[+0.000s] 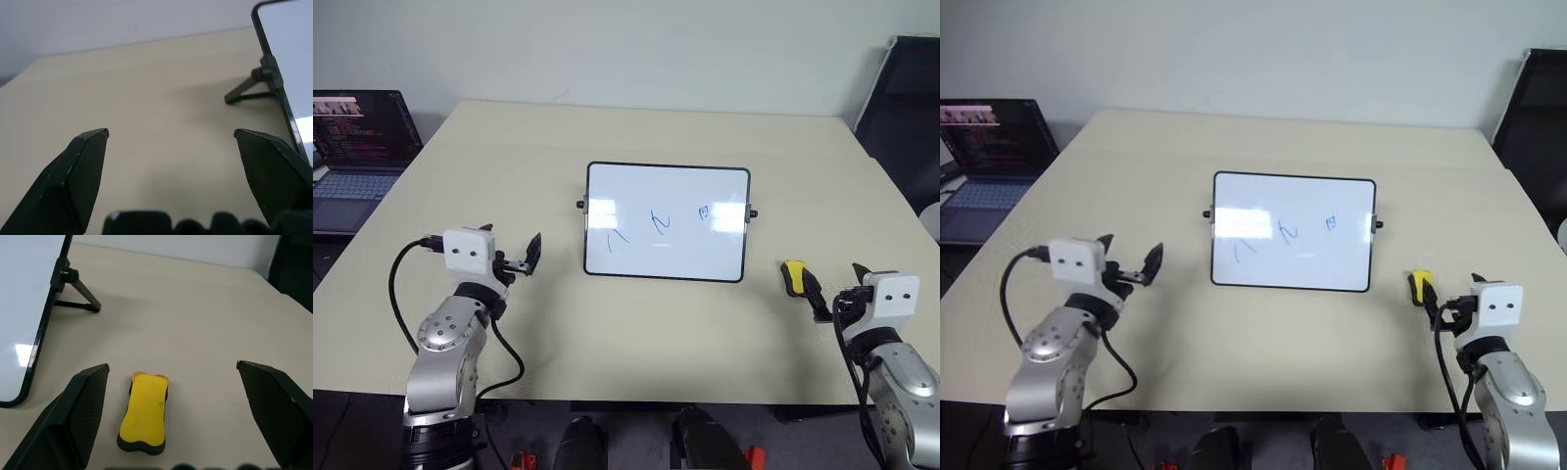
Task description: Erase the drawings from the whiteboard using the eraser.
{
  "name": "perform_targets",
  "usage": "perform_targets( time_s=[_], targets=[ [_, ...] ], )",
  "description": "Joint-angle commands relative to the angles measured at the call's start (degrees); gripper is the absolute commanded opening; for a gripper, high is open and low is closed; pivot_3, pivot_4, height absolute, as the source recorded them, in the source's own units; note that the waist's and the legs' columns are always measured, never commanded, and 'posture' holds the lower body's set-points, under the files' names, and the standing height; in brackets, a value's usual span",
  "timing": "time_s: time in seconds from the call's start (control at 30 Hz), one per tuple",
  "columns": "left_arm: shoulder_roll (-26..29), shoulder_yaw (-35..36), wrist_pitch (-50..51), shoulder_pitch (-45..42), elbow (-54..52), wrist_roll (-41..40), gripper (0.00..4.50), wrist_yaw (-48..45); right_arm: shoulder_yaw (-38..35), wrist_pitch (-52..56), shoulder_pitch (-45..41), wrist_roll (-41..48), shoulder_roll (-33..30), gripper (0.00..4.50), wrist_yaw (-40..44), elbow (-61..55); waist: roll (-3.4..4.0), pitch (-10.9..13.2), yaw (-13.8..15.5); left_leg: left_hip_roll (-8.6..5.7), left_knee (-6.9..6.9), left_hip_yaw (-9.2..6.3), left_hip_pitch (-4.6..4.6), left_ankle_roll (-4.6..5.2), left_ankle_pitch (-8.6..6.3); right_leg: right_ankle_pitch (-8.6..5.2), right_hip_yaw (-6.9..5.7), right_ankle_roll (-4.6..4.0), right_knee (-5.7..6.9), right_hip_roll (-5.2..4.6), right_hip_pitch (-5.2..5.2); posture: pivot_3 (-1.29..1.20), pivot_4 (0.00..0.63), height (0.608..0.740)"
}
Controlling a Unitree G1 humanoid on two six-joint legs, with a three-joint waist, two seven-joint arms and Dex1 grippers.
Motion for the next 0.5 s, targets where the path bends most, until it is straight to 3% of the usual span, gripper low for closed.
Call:
perform_targets(
  time_s=[0.03,0.27,0.5],
  targets=[
    [0.34,-0.73,-1.45,-2.7,0.73,0.48,4.5,-0.77,-1.35,1.67,-0.87,1.61,0.18,4.47,-1.21,-3.46,0.0,0.0,0.01,0.0,0.0,0.0,0.0,0.0,0.0,0.0,0.0,0.0,0.0,0.0,0.0,0.0,0.15,0.74],
    [1.55,0.66,-1.54,-4.28,1.5,-4.43,4.5,-6.52,3.54,1.31,0.79,-1.5,-0.65,4.47,-0.56,-8.14,0.01,0.0,-0.07,-0.01,-0.04,0.01,0.0,0.0,-0.01,-0.01,0.0,-0.01,-0.02,0.0,-0.01,0.0,0.15,0.74],
    [8.2,2.36,-4.33,-3.59,1.52,-8.56,4.5,-17.66,6.67,4.29,0.22,-1.31,0.25,4.47,-1.95,-10.37,0.01,0.01,-0.06,0.0,-0.04,0.0,0.0,0.0,0.0,-0.01,-0.01,-0.02,-0.02,0.0,-0.03,0.0,0.15,0.74]
  ],
)
